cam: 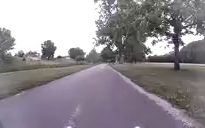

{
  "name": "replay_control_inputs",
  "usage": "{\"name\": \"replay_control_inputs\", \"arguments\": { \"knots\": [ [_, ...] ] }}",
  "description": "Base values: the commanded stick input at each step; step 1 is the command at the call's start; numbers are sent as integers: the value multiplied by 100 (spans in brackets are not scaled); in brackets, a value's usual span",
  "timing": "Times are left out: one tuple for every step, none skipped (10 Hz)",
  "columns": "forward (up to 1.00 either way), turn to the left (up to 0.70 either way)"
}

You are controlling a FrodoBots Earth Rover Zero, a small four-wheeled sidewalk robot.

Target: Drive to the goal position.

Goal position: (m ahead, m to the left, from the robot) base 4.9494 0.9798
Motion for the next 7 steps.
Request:
{"name": "replay_control_inputs", "arguments": {
  "knots": [
    [70, -1],
    [70, -1],
    [70, -1],
    [70, 0],
    [70, 0],
    [70, 0],
    [70, 0]
  ]
}}
